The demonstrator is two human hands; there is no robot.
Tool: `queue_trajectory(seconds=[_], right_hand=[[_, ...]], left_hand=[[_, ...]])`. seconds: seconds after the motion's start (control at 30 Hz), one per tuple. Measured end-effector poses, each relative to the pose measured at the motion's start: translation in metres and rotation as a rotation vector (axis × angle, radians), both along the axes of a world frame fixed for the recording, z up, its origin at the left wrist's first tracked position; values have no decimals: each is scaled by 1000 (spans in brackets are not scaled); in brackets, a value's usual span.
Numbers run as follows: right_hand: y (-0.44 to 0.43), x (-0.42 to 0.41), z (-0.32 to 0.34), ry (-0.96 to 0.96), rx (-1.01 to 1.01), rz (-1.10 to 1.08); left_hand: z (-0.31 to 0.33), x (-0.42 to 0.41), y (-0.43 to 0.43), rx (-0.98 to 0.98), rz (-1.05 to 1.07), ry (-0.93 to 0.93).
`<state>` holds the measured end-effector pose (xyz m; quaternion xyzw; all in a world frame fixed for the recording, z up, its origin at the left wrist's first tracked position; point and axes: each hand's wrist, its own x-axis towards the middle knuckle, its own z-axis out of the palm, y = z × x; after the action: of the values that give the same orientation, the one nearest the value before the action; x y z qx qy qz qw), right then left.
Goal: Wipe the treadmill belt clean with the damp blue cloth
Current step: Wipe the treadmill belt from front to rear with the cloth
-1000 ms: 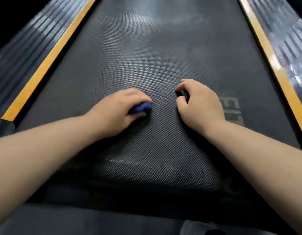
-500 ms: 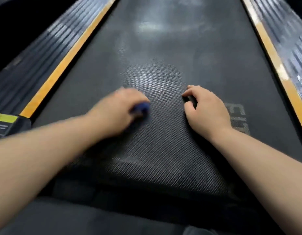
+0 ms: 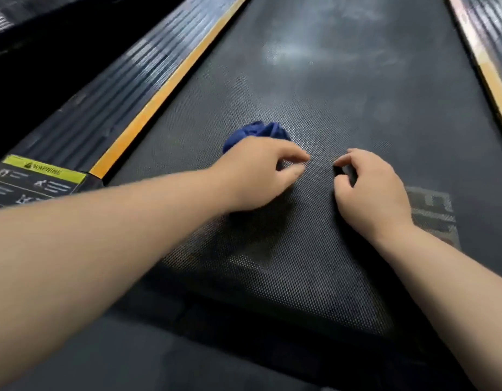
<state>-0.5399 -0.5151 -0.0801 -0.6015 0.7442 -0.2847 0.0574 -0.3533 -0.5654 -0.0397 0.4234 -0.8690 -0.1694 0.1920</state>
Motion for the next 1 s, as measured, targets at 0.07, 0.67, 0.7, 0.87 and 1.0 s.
queue_trajectory(seconds=[0.07,0.67,0.7,0.87,1.0], right_hand=[[-1,8,8,-126,-58,12],[-101,141,0,224,-87,480],[-121,130,2,230,-37,366],[-79,156,1,124,11,492],[0,209,0,140,-48,743]], left_hand=[[6,6,4,85,-1,57],[-23,214,9,35,531,-397],[-26,213,11,8,539,-371],[-31,215,15,-32,550,-263],[-31,214,14,-82,569,-224]])
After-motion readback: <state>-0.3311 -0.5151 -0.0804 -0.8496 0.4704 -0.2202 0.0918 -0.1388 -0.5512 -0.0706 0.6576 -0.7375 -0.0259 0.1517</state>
